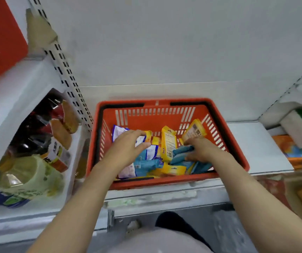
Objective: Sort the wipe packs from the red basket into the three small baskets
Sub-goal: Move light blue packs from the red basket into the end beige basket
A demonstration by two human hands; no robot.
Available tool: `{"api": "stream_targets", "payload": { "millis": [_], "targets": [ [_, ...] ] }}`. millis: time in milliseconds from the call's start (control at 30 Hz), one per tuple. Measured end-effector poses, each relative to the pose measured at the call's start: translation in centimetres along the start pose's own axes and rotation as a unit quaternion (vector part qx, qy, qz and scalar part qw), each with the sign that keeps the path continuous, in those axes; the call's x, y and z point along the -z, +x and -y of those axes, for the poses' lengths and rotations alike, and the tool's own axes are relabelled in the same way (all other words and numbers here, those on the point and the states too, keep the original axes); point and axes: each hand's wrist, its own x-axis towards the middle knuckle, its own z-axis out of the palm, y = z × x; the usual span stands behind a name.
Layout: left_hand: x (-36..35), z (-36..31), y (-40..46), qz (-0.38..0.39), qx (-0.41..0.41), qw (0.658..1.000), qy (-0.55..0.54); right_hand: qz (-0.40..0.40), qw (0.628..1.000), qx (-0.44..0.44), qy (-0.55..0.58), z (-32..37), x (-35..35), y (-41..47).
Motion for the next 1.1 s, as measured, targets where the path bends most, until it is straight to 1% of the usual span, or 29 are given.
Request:
{"api": "stream_targets", "payload": {
  "millis": [67, 100, 133, 200, 300, 367, 400, 433, 467, 500, 533, 567, 600, 667, 700, 767, 800, 833, 900, 933, 967, 1000, 1033, 1100],
  "targets": [
    [-0.3, 0.0, 1.3, 0.025, -0.005, 1.000, -0.001, 0.029, 0.999, -0.028, -0.012, 0.5, -0.2, 0.7],
    [-0.4, -0.1, 1.9, 0.035, -0.003, 0.999, -0.001, 0.027, 0.999, -0.027, -0.032, 0.6, -0.1, 1.0],
    [-0.5, -0.1, 2.4, 0.044, -0.002, 0.999, 0.000, 0.009, 0.998, -0.017, -0.053, 0.6, 0.0, 1.3],
    [-0.7, -0.2, 3.2, 0.053, -0.004, 0.999, -0.001, -0.056, 0.996, -0.003, -0.066, 0.9, 0.8, 1.2],
    [-0.8, -0.6, 4.1, 0.056, -0.009, 0.998, -0.035, -0.183, 0.983, -0.010, -0.019, 1.3, 1.9, 0.1],
    [-0.8, -0.7, 4.7, 0.055, 0.017, 0.996, -0.073, -0.285, 0.956, -0.009, 0.077, 1.9, 2.3, -1.1],
    [-0.6, -0.9, 5.0, 0.059, 0.047, 0.992, -0.100, -0.321, 0.937, 0.006, 0.141, 2.4, 2.4, -1.8],
    [-0.5, -1.0, 5.2, 0.073, 0.087, 0.982, -0.151, -0.347, 0.918, 0.034, 0.189, 3.0, 2.4, -2.7],
    [-0.4, -1.2, 5.2, 0.099, 0.134, 0.956, -0.241, -0.362, 0.905, 0.070, 0.213, 3.8, 2.4, -3.4],
    [-0.3, -1.3, 5.3, 0.128, 0.173, 0.910, -0.355, -0.370, 0.895, 0.110, 0.221, 4.6, 2.2, -4.1],
    [-0.3, -1.5, 5.2, 0.146, 0.191, 0.864, -0.443, -0.374, 0.889, 0.152, 0.216, 5.3, 1.9, -4.6],
    [-0.3, -1.5, 5.3, 0.137, 0.187, 0.840, -0.491, -0.374, 0.885, 0.192, 0.201, 5.9, 1.6, -4.9],
    [-0.4, -1.3, 5.4, 0.109, 0.170, 0.845, -0.494, -0.371, 0.882, 0.225, 0.182, 6.4, 1.2, -5.0],
    [-0.5, -0.9, 5.7, 0.046, 0.145, 0.867, -0.475, -0.347, 0.883, 0.271, 0.164, 7.0, 0.7, -5.1],
    [-0.3, -0.8, 5.8, 0.031, 0.139, 0.864, -0.482, -0.333, 0.884, 0.273, 0.182, 7.0, 0.7, -5.0],
    [-0.1, -0.3, 5.9, 0.023, 0.115, 0.861, -0.495, -0.332, 0.882, 0.217, 0.255, 6.7, 1.1, -5.1],
    [0.2, -0.2, 5.9, 0.023, 0.098, 0.868, -0.486, -0.330, 0.881, 0.172, 0.293, 6.4, 1.4, -5.0],
    [0.3, -0.1, 5.9, 0.028, 0.083, 0.872, -0.481, -0.308, 0.883, 0.133, 0.327, 6.2, 1.8, -4.8],
    [0.6, -0.4, 6.0, 0.047, 0.062, 0.873, -0.481, -0.201, 0.885, 0.092, 0.410, 6.0, 2.4, -4.5],
    [0.7, -0.7, 5.9, 0.058, 0.058, 0.871, -0.485, -0.143, 0.873, 0.087, 0.459, 6.1, 2.4, -4.2],
    [0.8, -0.9, 5.9, 0.066, 0.057, 0.869, -0.487, -0.105, 0.852, 0.082, 0.506, 6.4, 2.4, -4.0],
    [0.8, -0.9, 5.9, 0.070, 0.057, 0.867, -0.491, -0.098, 0.829, 0.069, 0.546, 6.5, 2.3, -3.7],
    [0.8, -0.9, 5.9, 0.069, 0.058, 0.863, -0.497, -0.118, 0.806, 0.049, 0.578, 6.7, 2.3, -3.5],
    [0.9, -0.6, 5.8, 0.062, 0.063, 0.856, -0.509, -0.169, 0.747, 0.000, 0.643, 6.7, 2.3, -3.4]
  ]
}}
